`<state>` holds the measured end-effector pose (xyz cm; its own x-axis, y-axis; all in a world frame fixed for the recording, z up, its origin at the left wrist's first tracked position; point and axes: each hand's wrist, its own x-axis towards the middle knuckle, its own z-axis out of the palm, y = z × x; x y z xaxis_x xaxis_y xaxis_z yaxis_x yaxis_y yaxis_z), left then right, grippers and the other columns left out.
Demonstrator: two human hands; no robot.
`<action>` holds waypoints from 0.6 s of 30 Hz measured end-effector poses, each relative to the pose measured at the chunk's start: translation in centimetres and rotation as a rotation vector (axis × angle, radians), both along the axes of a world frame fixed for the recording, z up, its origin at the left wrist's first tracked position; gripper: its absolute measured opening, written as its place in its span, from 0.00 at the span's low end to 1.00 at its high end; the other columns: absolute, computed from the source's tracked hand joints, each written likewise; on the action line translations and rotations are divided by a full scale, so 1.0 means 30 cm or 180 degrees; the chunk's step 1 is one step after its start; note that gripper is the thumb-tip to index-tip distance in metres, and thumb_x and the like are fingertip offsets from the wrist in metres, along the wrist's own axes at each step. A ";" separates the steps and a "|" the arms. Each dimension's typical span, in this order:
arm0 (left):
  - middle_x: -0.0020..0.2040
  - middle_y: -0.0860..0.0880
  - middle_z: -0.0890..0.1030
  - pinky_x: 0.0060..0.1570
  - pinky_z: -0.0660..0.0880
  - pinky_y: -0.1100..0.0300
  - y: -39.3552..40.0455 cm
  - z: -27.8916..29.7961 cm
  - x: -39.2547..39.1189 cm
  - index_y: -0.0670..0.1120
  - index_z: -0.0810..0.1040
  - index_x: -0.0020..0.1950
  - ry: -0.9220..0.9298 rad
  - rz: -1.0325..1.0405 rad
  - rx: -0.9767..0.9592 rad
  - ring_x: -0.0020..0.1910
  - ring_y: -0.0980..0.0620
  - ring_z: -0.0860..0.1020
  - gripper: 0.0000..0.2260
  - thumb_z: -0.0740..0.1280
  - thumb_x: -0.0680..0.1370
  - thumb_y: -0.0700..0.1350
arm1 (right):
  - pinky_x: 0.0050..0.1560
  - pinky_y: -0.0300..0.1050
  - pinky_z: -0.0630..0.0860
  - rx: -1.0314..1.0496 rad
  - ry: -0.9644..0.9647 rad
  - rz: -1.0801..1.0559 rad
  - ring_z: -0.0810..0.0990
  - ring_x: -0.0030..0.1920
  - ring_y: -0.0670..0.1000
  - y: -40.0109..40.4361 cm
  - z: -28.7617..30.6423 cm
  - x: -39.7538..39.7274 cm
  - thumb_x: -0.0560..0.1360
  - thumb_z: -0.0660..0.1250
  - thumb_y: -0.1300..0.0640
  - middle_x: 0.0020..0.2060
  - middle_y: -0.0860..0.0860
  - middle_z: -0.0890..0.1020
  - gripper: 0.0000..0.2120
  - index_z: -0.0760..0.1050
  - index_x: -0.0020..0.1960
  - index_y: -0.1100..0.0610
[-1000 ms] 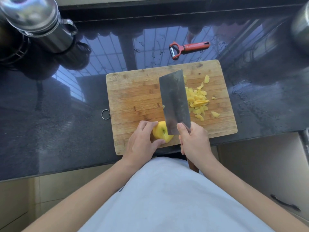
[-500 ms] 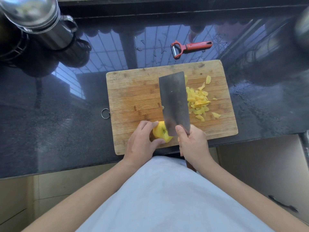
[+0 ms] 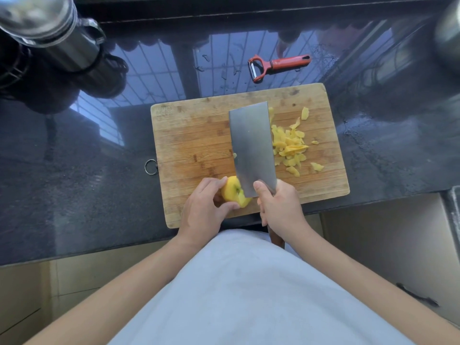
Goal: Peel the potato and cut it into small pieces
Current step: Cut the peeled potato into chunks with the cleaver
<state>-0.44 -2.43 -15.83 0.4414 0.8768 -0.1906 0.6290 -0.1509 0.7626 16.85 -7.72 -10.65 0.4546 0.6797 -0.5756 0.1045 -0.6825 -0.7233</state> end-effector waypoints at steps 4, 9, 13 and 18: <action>0.54 0.58 0.77 0.46 0.71 0.71 0.000 -0.007 -0.001 0.45 0.81 0.68 -0.0024 0.0013 0.0017 0.47 0.60 0.74 0.27 0.82 0.71 0.48 | 0.25 0.46 0.72 0.0003 0.0142 -0.0133 0.72 0.21 0.52 0.002 -0.011 -0.004 0.82 0.64 0.53 0.24 0.50 0.75 0.14 0.72 0.41 0.60; 0.52 0.57 0.77 0.45 0.69 0.75 -0.001 -0.011 0.000 0.46 0.81 0.66 -0.0028 0.0016 -0.0004 0.45 0.64 0.74 0.26 0.83 0.70 0.48 | 0.25 0.47 0.71 0.0011 0.0211 -0.0058 0.71 0.22 0.53 0.005 -0.021 0.009 0.82 0.65 0.53 0.24 0.50 0.74 0.13 0.73 0.41 0.59; 0.50 0.58 0.77 0.44 0.68 0.76 -0.002 -0.010 -0.001 0.46 0.81 0.66 -0.0021 0.0026 -0.0018 0.44 0.65 0.75 0.26 0.82 0.70 0.48 | 0.27 0.50 0.73 0.0021 -0.0014 0.0067 0.73 0.24 0.53 0.000 -0.031 0.001 0.80 0.66 0.50 0.24 0.48 0.75 0.16 0.73 0.38 0.57; 0.52 0.56 0.78 0.46 0.68 0.76 0.001 -0.013 -0.002 0.46 0.81 0.67 -0.0066 0.0067 -0.0063 0.45 0.65 0.75 0.26 0.82 0.70 0.48 | 0.26 0.47 0.70 -0.0053 0.0485 -0.0219 0.70 0.21 0.53 0.018 -0.030 0.006 0.82 0.65 0.52 0.25 0.51 0.74 0.13 0.73 0.43 0.60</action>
<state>-0.51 -2.41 -16.22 0.4268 0.8822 -0.1990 0.6160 -0.1224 0.7782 17.04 -7.18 -11.57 0.4064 0.6397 -0.6524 -0.0531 -0.6963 -0.7158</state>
